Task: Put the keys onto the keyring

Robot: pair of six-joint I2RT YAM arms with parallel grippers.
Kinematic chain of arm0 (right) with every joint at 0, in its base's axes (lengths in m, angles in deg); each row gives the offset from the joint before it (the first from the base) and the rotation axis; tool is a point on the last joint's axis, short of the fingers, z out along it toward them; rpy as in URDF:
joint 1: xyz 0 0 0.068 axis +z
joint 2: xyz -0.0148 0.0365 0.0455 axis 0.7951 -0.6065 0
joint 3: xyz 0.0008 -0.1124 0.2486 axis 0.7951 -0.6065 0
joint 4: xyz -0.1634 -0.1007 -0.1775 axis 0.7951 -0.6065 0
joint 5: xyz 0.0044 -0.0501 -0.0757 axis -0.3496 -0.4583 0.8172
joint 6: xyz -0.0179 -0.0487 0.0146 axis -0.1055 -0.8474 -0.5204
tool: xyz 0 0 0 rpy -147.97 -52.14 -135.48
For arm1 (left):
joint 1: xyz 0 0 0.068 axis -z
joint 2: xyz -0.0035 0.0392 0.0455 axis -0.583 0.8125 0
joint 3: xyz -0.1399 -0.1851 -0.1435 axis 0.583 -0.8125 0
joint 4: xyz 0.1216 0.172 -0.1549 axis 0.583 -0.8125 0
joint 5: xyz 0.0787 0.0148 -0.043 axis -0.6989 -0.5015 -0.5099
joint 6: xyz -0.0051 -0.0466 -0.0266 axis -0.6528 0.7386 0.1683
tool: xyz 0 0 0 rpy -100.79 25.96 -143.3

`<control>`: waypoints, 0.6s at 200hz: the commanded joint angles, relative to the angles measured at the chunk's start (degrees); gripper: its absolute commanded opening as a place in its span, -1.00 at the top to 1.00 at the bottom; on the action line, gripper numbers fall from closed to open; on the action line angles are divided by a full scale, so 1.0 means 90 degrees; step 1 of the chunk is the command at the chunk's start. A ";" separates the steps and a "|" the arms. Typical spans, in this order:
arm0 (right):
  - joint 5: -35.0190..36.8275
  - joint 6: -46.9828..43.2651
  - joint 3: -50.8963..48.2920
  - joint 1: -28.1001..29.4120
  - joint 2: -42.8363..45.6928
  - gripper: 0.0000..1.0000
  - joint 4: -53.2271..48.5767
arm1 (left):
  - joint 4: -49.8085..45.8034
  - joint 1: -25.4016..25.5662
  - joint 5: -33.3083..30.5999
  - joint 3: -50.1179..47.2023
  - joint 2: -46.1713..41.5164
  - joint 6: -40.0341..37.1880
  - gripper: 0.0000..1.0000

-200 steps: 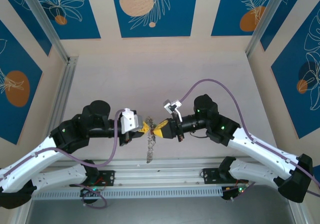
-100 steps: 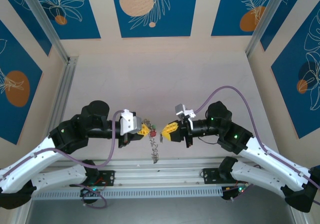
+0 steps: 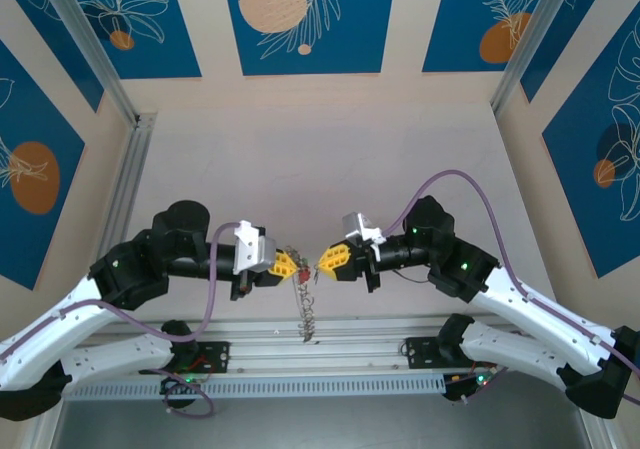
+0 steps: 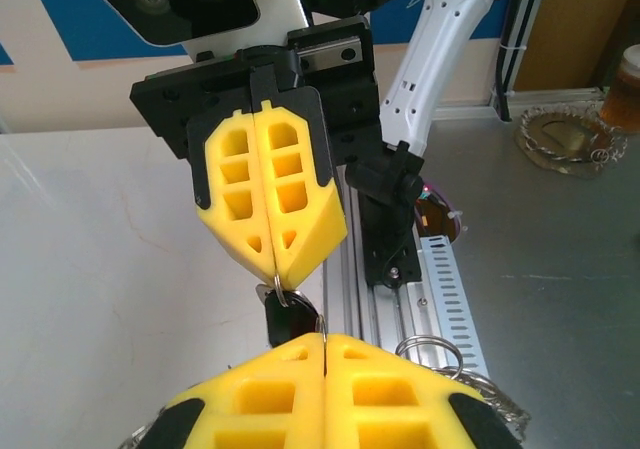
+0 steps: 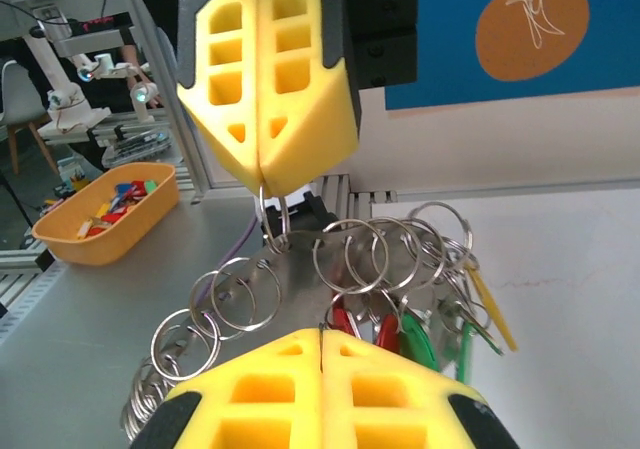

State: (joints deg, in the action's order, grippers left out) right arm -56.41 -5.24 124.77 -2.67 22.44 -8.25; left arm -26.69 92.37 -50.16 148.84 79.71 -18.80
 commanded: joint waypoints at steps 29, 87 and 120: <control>-0.0426 -0.0189 0.0056 0.0047 0.0082 1.00 0.0351 | 0.0596 -0.0065 0.0630 0.0296 0.0187 0.0135 1.00; -0.0234 -0.0370 -0.0029 0.0159 0.0241 1.00 0.0444 | 0.0957 -0.0205 0.0997 0.0477 0.0352 0.0426 1.00; 0.0086 -0.0496 -0.0142 0.0301 0.0383 1.00 0.0459 | 0.1028 -0.0218 0.1018 0.0560 0.0496 0.0550 1.00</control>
State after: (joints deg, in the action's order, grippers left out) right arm -58.03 -7.60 124.66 -0.92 24.38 -5.04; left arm -21.29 91.06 -43.41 151.57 83.78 -15.35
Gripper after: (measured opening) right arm 0.047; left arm 0.053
